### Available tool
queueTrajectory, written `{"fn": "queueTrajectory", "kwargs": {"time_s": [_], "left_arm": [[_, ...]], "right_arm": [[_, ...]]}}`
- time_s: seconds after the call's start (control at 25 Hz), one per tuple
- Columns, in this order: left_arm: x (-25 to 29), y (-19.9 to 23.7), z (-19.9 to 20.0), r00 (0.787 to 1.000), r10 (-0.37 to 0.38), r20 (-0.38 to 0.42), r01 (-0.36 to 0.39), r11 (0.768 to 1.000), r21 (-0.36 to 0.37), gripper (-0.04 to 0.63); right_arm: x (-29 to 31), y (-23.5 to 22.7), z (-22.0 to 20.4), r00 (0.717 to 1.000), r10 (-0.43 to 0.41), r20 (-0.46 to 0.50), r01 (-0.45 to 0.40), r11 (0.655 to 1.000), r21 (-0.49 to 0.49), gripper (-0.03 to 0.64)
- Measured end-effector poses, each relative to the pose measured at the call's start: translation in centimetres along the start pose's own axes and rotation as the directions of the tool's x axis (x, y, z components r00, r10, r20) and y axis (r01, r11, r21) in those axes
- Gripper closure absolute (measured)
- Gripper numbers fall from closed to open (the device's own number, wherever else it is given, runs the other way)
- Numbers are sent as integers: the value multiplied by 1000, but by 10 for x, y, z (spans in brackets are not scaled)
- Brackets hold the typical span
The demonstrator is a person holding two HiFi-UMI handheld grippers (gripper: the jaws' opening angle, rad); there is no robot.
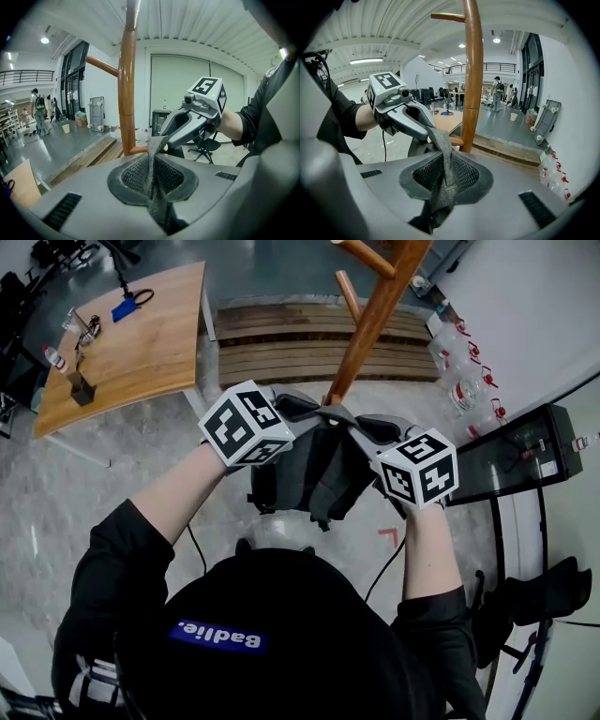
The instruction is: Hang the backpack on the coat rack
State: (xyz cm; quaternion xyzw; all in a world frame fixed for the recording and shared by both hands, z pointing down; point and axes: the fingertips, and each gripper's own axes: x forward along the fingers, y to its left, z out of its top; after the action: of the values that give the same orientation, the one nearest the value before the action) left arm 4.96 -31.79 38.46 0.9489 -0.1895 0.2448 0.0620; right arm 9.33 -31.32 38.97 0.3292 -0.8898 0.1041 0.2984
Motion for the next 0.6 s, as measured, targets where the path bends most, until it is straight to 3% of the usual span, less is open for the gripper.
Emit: {"fn": "queueTrajectory", "kwargs": {"time_s": [0.2, 0.32, 0.6], "left_arm": [[7, 3, -7, 997, -72, -14, 70, 994, -85, 541], [14, 7, -19, 998, -49, -35, 46, 996, -79, 541], [19, 13, -21, 1000, -10, 3, 10, 997, -79, 541]], "right_arm": [[10, -5, -7, 998, 62, -8, -62, 996, 65, 552], [21, -5, -17, 999, 41, -33, -40, 998, 50, 554], [26, -9, -21, 1000, 13, 11, -14, 998, 66, 552]]}}
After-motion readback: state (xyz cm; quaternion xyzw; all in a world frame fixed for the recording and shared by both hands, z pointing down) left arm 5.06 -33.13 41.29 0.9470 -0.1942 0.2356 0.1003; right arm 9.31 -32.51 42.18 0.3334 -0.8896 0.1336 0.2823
